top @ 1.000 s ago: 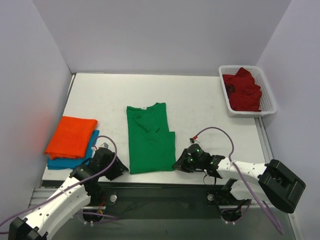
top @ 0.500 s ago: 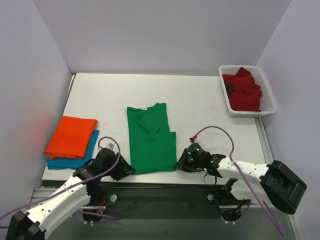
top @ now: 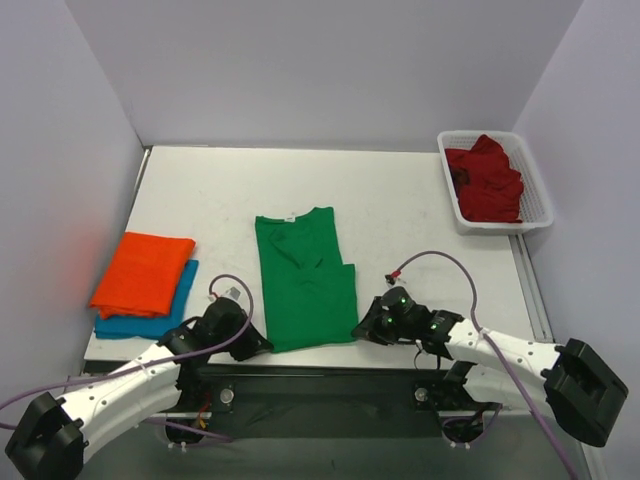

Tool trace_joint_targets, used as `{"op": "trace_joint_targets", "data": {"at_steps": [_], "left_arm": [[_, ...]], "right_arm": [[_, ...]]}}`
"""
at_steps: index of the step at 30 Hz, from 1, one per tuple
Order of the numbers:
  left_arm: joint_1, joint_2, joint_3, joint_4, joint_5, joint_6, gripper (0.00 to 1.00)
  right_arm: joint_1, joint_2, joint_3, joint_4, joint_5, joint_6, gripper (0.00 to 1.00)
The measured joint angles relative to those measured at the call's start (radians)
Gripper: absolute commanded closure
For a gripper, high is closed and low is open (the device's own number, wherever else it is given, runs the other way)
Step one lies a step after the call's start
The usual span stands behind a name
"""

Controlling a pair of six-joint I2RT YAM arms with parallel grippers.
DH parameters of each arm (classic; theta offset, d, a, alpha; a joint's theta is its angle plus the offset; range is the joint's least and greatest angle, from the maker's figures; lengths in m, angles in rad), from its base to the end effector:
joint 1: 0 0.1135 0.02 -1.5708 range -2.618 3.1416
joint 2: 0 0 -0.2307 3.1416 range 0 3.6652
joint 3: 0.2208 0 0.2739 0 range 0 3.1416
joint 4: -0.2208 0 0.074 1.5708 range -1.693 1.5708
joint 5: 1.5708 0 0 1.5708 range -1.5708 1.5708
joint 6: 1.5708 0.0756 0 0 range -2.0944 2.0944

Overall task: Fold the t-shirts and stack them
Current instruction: Grab one side of the 2/3 rectangular tshirt with both arms, then fold the long partially folded tshirt into a neat square

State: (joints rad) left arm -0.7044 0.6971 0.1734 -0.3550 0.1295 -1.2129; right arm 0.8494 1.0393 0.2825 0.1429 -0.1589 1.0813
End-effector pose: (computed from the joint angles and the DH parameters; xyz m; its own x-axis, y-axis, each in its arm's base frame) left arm 0.1458 -0.1367 0.0652 -0.8658 -0.4831 -0.1304 -0.3025 0.7130 -0.6325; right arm 0.1628 0.2032 0.0869 -0.9086 0.2865 -0.3039 -0.0530 0.6427 0.7643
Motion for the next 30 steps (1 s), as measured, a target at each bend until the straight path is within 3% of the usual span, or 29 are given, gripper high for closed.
{"op": "trace_joint_targets", "data": {"at_steps": [9,17,23,30], "left_arm": [[-0.212,0.029,0.092,-0.015,-0.055,0.003,1.00],[-0.404,-0.109,0.164,-0.132,-0.148,-0.038,1.00],[-0.440,-0.204,0.230,-0.232,-0.196,-0.059,1.00],[-0.440,-0.198,0.364,-0.285,-0.269,-0.054,1.00]], "right_arm": [[0.025,-0.226,0.000,-0.176,0.021,-0.020,1.00],[0.240,-0.370,0.035,-0.385,0.128,-0.003,1.00],[0.399,-0.375,0.183,-0.536,0.265,0.014,1.00],[0.411,-0.274,0.393,-0.635,0.397,-0.038,1.00]]}}
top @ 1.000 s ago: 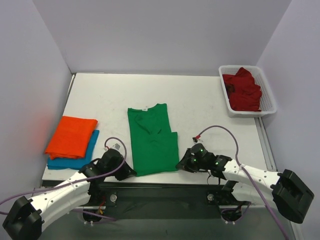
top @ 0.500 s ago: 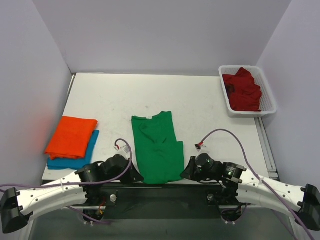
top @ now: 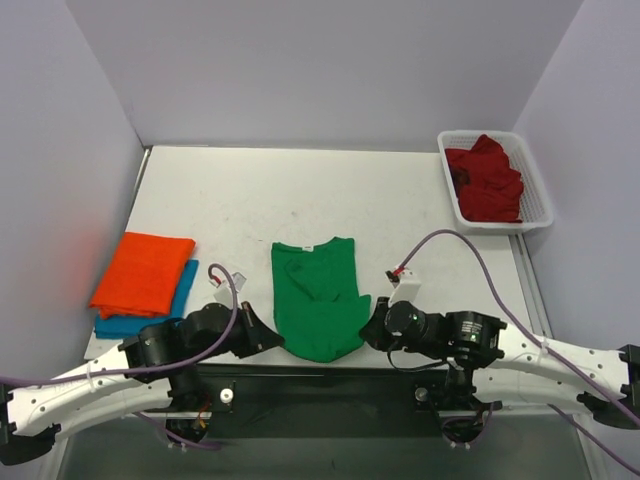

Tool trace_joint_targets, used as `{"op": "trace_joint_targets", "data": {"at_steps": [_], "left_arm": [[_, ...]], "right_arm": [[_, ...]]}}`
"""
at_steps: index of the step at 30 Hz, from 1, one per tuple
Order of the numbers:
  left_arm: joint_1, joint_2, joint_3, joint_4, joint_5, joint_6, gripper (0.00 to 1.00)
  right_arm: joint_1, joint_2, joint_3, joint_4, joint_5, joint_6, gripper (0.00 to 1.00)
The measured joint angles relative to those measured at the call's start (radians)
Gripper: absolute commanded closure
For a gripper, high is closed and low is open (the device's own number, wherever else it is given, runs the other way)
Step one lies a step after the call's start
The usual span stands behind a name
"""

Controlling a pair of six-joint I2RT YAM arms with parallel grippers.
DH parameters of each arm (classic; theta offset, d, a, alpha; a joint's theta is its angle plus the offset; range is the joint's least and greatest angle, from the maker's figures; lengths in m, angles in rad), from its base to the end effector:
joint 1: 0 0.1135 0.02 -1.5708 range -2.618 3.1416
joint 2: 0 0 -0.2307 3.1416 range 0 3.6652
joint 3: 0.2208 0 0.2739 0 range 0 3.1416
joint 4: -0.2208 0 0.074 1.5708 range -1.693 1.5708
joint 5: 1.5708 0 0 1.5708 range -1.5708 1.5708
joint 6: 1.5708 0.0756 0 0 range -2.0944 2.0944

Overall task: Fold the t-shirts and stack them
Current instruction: Fold the long partially folded tshirt into a neat square

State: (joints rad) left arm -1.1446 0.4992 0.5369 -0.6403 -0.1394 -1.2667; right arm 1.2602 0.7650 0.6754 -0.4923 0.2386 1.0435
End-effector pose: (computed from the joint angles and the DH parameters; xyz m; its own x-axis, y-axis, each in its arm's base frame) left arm 0.0943 -0.1822 0.2096 -0.8853 -0.3355 -0.3218 0.0323 0.6462 -0.7625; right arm 0.0929 0.2310 0.2281 -0.8319 0.1558 -0.5326 -0.2900 0.6963 0.6566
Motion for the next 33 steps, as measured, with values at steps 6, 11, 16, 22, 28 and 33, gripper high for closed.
{"op": "trace_joint_targets", "data": {"at_steps": [6,11,16,22,28,33], "left_arm": [[0.031,0.063,0.060,-0.001,-0.055,0.005,1.00],[0.203,0.135,0.090,0.031,-0.012,0.045,1.00],[0.517,0.279,0.117,0.149,0.179,0.114,1.00],[0.770,0.523,0.158,0.319,0.380,0.167,1.00],[0.919,0.890,0.338,0.487,0.476,0.219,0.99],[0.973,1.208,0.517,0.612,0.527,0.280,0.38]], "right_arm": [[-0.146,0.092,0.111,-0.027,0.005,-0.089,1.00],[-0.294,0.187,0.208,-0.031,-0.055,-0.180,1.00],[-0.446,0.325,0.322,0.002,-0.185,-0.270,1.00],[-0.665,0.573,0.507,0.043,-0.380,-0.351,0.99],[-0.815,0.949,0.790,0.121,-0.542,-0.398,0.83],[-0.889,1.247,0.997,0.166,-0.646,-0.415,0.45]]}}
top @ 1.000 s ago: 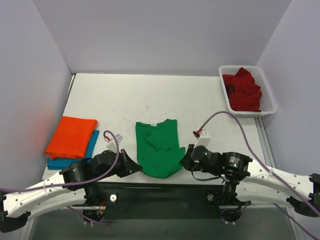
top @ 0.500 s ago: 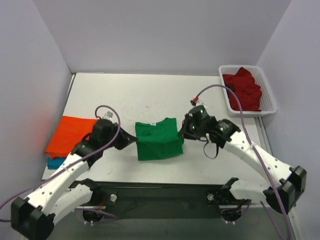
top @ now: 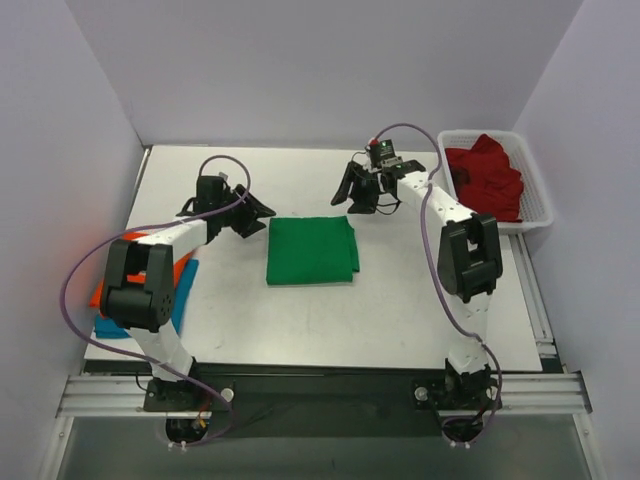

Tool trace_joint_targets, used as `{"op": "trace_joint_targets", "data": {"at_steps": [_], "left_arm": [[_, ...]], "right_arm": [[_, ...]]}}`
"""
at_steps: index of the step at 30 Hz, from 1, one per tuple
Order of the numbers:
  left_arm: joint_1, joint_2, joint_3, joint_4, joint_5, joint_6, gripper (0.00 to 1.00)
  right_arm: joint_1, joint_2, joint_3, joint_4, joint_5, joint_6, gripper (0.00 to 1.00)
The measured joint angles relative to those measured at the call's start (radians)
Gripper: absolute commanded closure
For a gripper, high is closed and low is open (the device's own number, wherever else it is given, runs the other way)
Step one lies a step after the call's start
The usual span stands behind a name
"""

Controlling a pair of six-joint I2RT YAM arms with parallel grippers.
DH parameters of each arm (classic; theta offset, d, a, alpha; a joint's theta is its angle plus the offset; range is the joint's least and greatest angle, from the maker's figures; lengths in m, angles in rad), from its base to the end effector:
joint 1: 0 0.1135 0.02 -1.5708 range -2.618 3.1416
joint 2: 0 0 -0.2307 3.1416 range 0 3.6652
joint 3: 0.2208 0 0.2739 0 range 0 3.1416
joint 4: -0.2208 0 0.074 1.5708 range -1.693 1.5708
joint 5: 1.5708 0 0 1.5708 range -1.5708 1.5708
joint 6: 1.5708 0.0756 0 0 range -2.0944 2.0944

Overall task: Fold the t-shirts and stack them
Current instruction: Smooth out wrinkles on the folded tshirt

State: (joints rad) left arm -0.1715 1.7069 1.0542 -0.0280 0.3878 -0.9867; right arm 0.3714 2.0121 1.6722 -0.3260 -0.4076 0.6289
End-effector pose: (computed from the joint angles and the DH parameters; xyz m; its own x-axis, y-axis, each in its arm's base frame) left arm 0.4010 -0.0985 0.1368 -0.7153 -0.6599 -0.2300 -0.2705 0.5649 -0.7795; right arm 0.4581 0.2106 0.2010 -0.8324 0.2554 -0.4919 -0.1657 0.7322 0.6606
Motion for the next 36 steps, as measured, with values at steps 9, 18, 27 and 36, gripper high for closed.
{"op": "trace_joint_targets", "data": {"at_steps": [9,18,27,36], "left_arm": [[0.040,0.079,0.030,-0.022,-0.008,0.090,0.25],[-0.065,-0.035,-0.012,-0.117,-0.151,0.164,0.21],[-0.122,-0.073,-0.119,-0.172,-0.247,0.217,0.20],[-0.122,-0.107,-0.151,-0.178,-0.267,0.252,0.17]], "right_arm": [[-0.062,0.089,0.015,0.002,-0.024,-0.026,0.42],[0.039,-0.206,-0.290,0.000,0.140,-0.062,0.43],[0.203,-0.212,-0.348,-0.015,0.291,-0.085,0.67],[0.197,-0.118,-0.419,-0.029,0.388,-0.092,0.93]]}}
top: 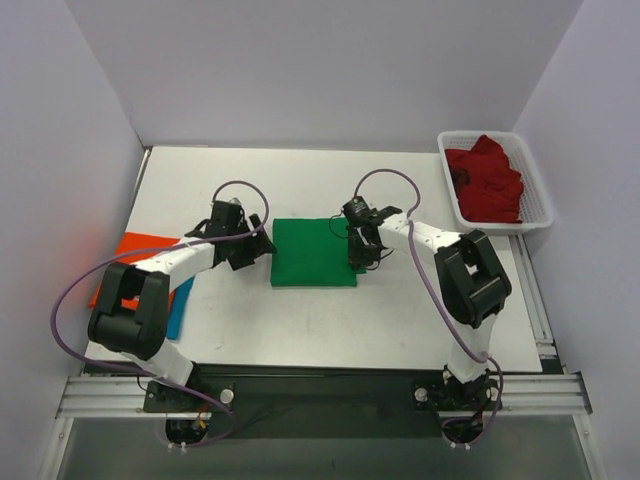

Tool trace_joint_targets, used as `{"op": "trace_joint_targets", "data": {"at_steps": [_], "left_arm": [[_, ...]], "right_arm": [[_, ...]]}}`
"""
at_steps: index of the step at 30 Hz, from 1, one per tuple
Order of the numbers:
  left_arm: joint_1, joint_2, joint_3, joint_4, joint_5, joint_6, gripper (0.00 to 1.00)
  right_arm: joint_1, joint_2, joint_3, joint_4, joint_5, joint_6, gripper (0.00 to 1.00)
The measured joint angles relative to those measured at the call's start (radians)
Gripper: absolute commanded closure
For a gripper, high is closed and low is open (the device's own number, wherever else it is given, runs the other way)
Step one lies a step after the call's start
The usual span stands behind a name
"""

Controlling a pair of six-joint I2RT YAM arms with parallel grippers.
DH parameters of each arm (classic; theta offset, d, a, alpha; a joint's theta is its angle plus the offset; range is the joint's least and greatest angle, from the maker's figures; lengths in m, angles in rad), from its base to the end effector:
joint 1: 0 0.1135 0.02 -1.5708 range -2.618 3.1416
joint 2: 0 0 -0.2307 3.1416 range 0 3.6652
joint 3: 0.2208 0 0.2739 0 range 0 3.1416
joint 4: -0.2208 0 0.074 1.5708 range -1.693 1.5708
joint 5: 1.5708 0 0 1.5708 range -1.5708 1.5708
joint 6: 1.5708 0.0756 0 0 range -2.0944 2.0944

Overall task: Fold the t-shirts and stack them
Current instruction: Smooth out wrinkles on the folded tshirt

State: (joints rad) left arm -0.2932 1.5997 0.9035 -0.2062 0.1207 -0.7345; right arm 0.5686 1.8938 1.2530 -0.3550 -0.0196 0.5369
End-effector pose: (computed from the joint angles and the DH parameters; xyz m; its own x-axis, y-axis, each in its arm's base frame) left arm 0.3445 -0.1135 0.1018 -0.7978 -0.4541 -0.3966 -0.2376 0.8413 -0.4855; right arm 0.3571 0.2299 0.0951 -0.8876 0.0397 -0.4589 -0.1086 0.9501 0.2923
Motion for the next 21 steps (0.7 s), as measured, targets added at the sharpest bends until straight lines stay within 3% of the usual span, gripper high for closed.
{"op": "trace_joint_targets", "data": {"at_steps": [14,21], "left_arm": [[0.000,0.085,-0.010,0.091,0.115,0.014,0.17],[-0.055,0.160,0.061,0.130,0.085,0.001,0.21]], "right_arm": [[-0.044,0.001,0.000,0.006,-0.018,-0.016,0.96],[-0.093,0.001,0.000,0.009,-0.074,-0.036,0.96]]}}
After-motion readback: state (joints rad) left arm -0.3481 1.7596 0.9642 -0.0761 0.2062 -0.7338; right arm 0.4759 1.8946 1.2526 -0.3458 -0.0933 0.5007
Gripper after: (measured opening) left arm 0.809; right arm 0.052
